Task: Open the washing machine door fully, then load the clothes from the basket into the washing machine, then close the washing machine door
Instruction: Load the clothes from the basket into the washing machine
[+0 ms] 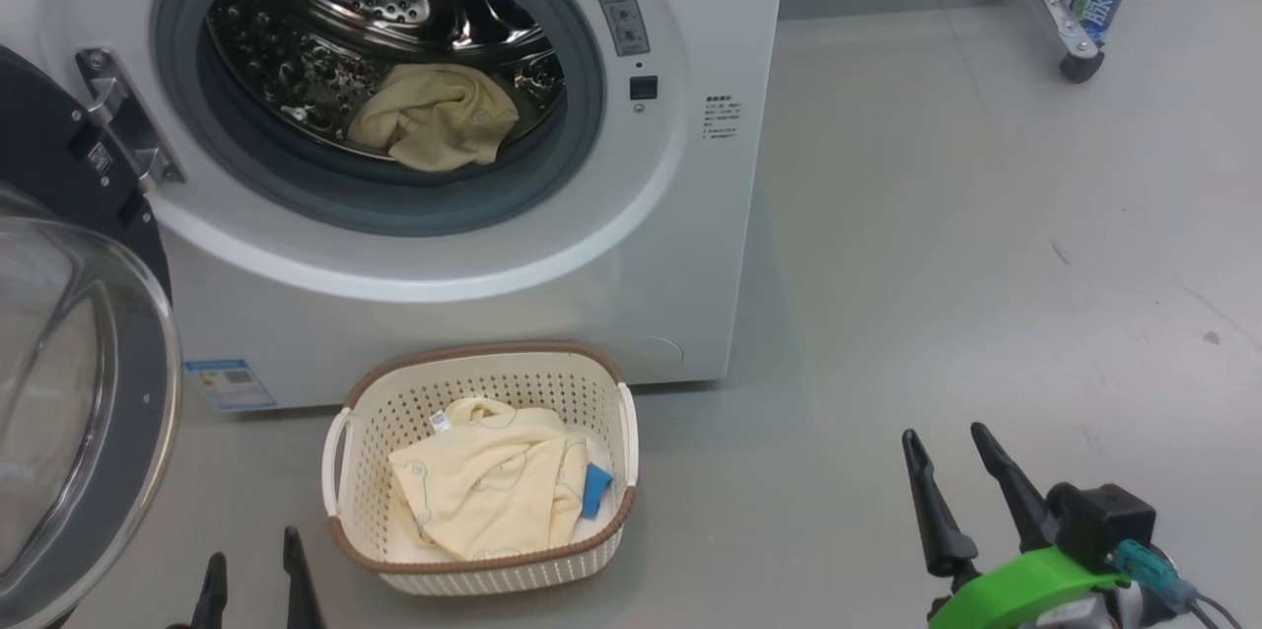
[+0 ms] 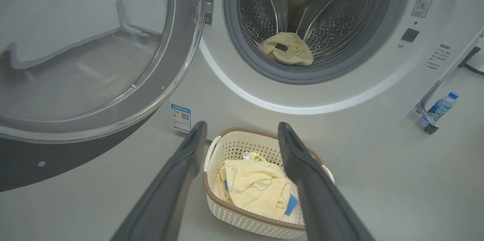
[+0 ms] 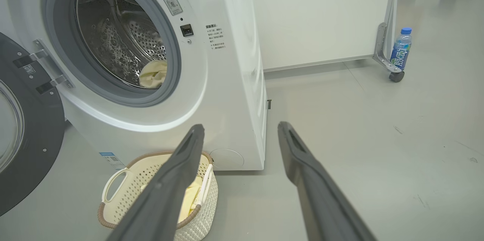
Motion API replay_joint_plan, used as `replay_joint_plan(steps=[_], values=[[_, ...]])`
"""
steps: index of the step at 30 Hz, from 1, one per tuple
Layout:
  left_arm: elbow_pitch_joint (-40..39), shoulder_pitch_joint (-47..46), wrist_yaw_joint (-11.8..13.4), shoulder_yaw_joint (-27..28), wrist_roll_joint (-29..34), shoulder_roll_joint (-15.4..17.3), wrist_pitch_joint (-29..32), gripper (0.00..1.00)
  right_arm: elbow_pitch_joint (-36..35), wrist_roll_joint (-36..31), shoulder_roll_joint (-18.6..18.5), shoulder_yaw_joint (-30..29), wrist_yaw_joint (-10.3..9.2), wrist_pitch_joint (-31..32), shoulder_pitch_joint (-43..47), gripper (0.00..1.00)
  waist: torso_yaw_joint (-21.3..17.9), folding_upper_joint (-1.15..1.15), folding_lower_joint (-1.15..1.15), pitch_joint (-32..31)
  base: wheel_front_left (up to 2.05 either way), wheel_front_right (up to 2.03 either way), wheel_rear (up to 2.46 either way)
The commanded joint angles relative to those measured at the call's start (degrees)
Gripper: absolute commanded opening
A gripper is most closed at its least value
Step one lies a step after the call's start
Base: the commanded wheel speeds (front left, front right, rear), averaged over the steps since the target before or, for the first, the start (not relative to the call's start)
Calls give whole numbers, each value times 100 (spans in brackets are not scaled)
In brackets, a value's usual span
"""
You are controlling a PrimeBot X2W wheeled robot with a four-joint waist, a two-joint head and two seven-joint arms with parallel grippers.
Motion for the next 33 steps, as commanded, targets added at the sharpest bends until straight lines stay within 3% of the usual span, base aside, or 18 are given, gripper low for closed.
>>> replay_joint_plan(steps=[1,15,33], values=[[-194,-134,0,178,-23,43,-63,100,-158,-35,-108,135,9,-55,-154,100,-2,0,0,-10,0,0,0],[31,-150,-111,161,102,43,-63,100,-173,6,-110,249,9,-55,-184,100,-225,0,0,184,0,0,0],[870,-1337,-585,274,513,246,-63,100,-258,393,-21,492,9,-55,-808,100,-887,0,0,1594,0,0,0]])
